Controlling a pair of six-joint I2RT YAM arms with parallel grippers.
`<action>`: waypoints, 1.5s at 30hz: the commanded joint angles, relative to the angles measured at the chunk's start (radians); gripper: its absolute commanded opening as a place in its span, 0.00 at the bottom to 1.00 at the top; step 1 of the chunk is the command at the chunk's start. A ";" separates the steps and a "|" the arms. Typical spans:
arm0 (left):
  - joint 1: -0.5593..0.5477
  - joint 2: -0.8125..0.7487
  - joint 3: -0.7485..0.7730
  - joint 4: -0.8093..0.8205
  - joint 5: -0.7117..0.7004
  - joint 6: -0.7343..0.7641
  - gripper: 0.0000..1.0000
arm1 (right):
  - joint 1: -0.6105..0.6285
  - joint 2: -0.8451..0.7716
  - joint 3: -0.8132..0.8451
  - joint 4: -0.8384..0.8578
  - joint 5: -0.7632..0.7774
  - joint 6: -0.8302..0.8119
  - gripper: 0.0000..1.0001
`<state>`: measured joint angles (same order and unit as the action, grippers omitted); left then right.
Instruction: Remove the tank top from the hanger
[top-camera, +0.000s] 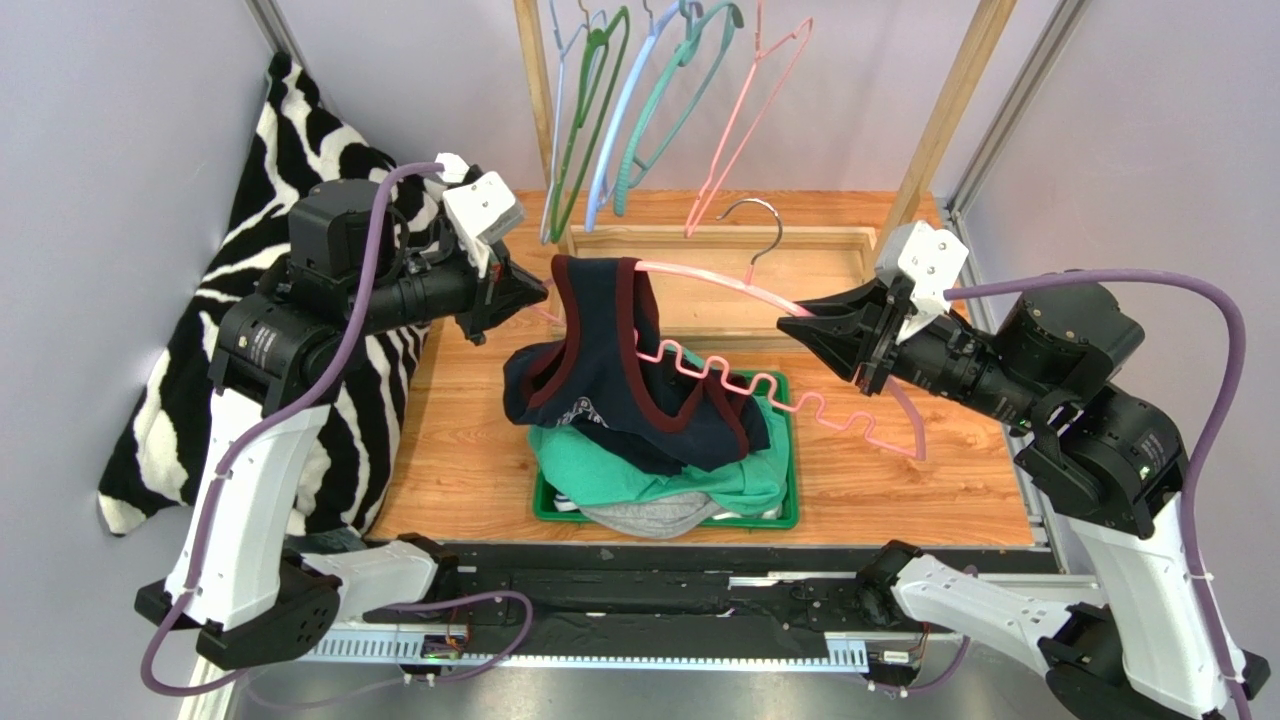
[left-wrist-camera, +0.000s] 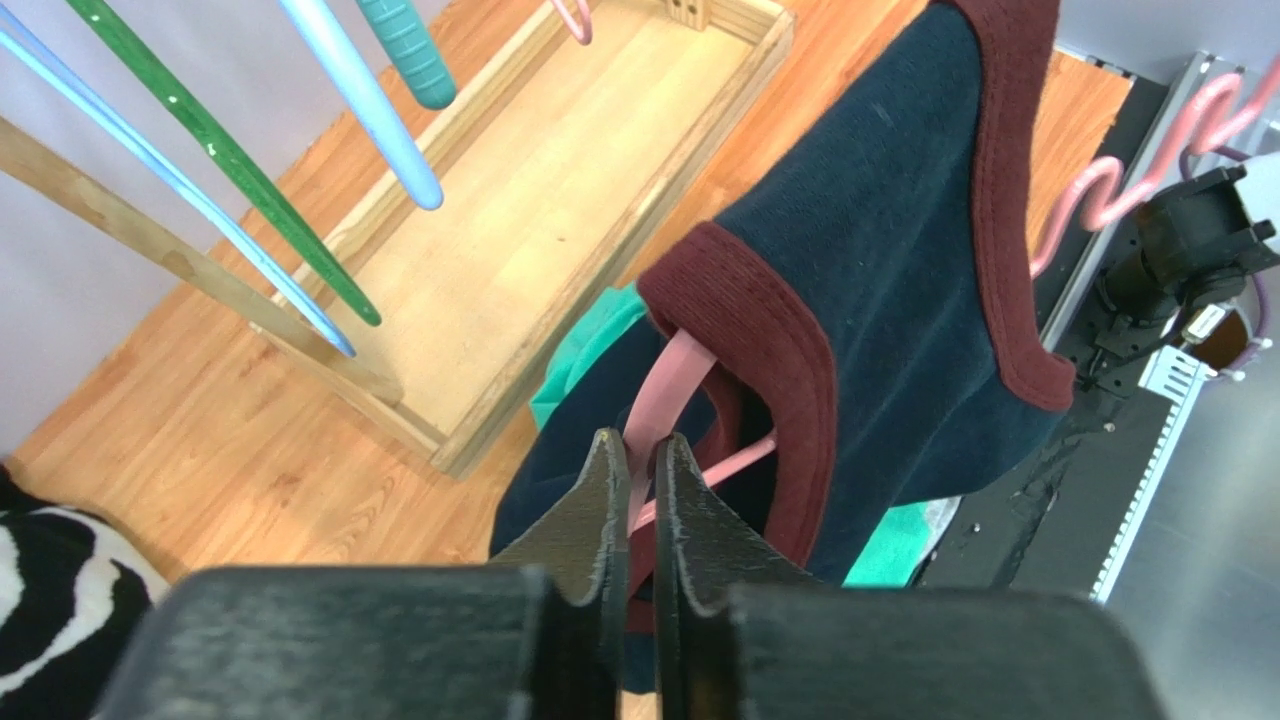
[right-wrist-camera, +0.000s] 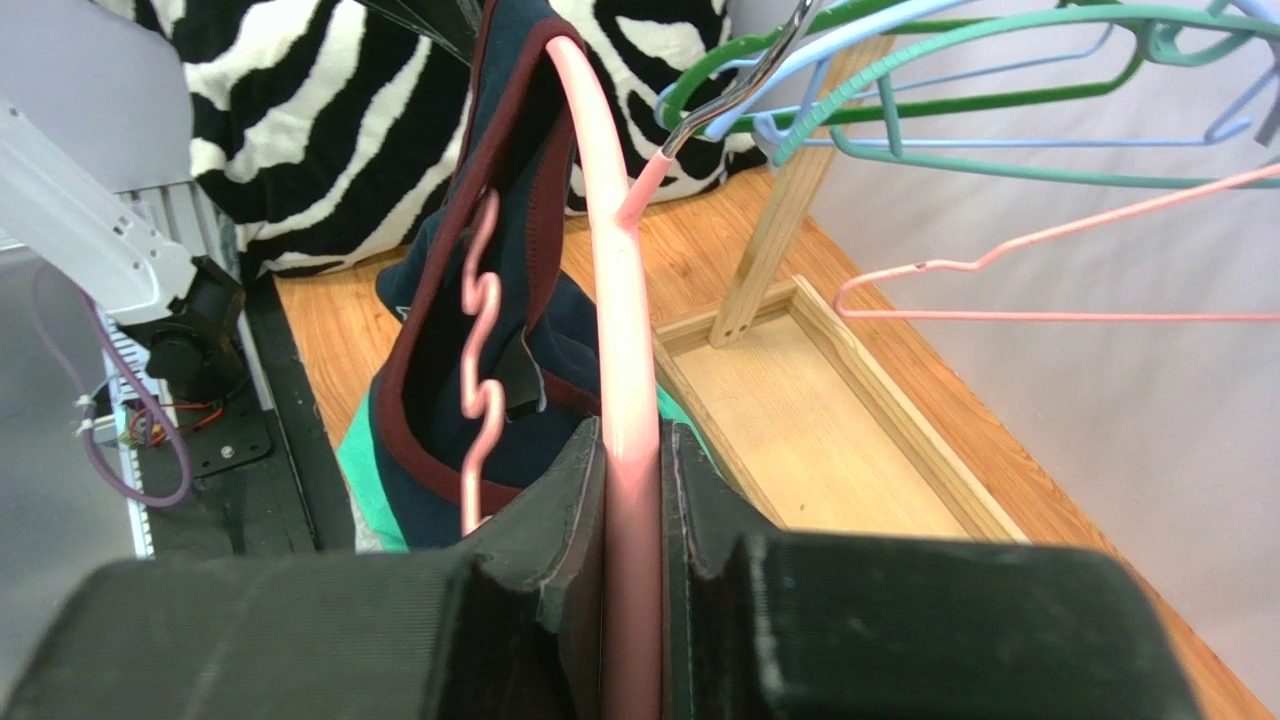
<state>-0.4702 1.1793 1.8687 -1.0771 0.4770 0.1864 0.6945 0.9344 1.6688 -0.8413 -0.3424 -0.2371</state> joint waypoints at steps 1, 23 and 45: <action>-0.022 0.017 0.040 0.037 0.141 -0.054 0.00 | 0.003 0.006 0.022 0.124 -0.017 -0.001 0.00; -0.004 -0.049 0.055 -0.006 0.216 -0.018 0.56 | 0.003 -0.109 0.000 0.013 0.060 -0.008 0.00; 0.002 -0.057 -0.105 0.015 0.373 -0.074 0.97 | 0.003 -0.049 0.005 0.123 0.028 -0.057 0.00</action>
<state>-0.4694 1.0775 1.8137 -1.0763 0.6460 0.1612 0.6979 0.8482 1.6558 -0.8532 -0.2905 -0.2852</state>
